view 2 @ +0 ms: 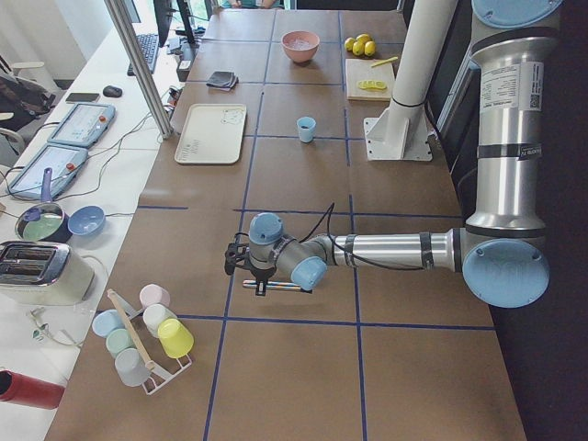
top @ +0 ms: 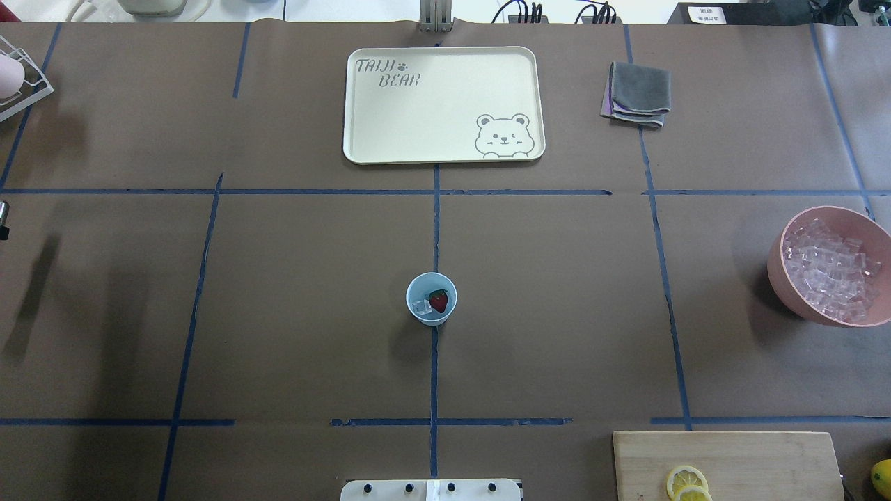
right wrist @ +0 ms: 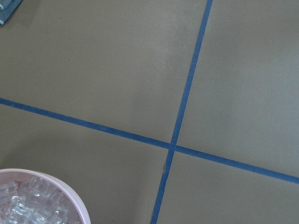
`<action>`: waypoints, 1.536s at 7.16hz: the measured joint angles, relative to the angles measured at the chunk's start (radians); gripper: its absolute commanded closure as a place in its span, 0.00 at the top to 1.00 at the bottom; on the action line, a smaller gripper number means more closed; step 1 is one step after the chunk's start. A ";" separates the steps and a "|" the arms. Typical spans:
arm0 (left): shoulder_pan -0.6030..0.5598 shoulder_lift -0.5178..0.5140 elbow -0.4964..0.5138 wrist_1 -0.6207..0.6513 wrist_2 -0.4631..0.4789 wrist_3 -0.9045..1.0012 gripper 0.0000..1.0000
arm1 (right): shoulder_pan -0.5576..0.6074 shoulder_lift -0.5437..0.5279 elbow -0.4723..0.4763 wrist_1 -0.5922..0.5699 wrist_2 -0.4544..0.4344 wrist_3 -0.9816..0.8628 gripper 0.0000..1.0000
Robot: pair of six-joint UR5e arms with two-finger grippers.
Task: Mash ice and strawberries in cup
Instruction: 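Lower the rod with the left gripper near the table edge, then open the left gripper to lay the rod down and raise it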
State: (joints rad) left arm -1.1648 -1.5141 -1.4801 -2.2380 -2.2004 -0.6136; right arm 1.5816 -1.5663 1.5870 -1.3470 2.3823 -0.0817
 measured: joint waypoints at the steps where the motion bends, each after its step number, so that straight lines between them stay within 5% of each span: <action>1: 0.001 0.001 0.006 0.000 0.003 0.011 0.00 | 0.000 0.000 0.000 0.000 0.000 0.000 0.99; 11: 0.014 0.003 0.034 -0.001 0.049 0.076 0.00 | -0.002 0.000 0.001 0.001 0.000 0.022 0.99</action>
State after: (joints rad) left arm -1.1511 -1.5107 -1.4462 -2.2393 -2.1518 -0.5379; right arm 1.5800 -1.5658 1.5884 -1.3457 2.3823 -0.0597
